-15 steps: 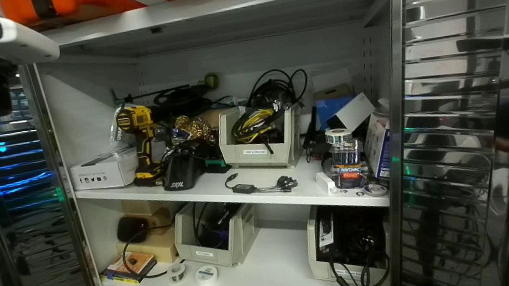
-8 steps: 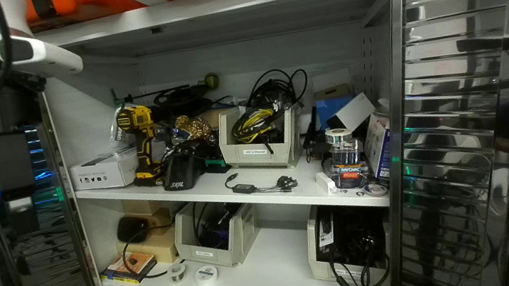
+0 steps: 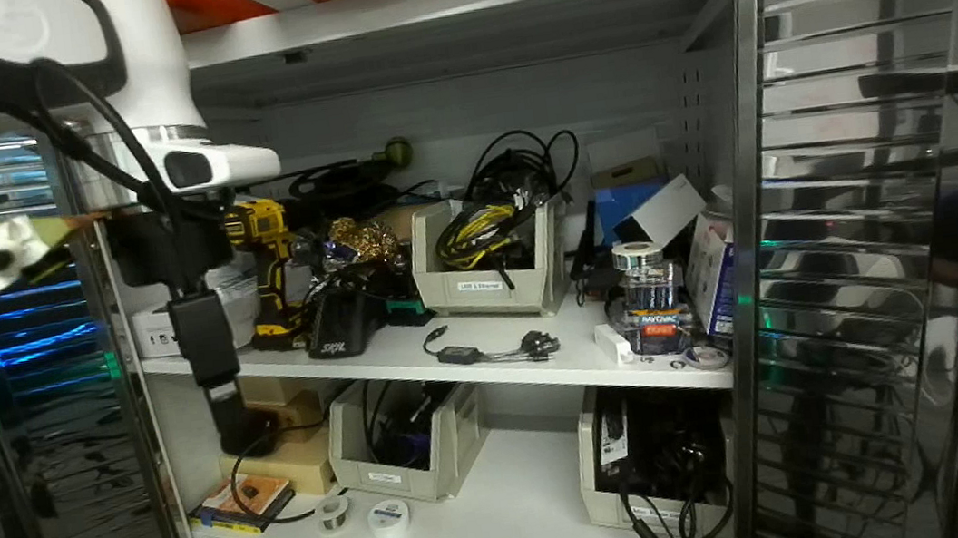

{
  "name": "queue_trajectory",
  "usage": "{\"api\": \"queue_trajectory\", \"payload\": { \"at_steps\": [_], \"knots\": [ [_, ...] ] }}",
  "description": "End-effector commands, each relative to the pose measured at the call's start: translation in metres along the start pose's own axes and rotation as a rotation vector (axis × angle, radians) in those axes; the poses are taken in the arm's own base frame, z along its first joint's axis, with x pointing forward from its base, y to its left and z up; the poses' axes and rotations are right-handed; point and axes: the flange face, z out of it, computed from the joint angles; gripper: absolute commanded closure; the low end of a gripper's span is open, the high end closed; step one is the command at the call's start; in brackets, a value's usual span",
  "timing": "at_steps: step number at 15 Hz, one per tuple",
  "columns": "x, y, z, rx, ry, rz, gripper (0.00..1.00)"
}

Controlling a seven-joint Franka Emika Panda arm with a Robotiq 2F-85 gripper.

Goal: Pick up the cable charger and put it in the cable box.

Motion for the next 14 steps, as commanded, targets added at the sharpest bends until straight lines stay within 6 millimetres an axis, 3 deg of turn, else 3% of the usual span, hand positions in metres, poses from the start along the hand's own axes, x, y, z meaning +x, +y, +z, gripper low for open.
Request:
{"api": "queue_trajectory", "payload": {
  "at_steps": [1, 10, 14],
  "knots": [
    [0.043, -0.011, 0.012, 0.039, 0.071, 0.127, 0.00],
    [0.136, -0.011, 0.049, 0.017, 0.150, 0.419, 0.00],
    [0.175, -0.025, 0.056, 0.109, 0.149, 0.592, 0.00]
  ]
}}
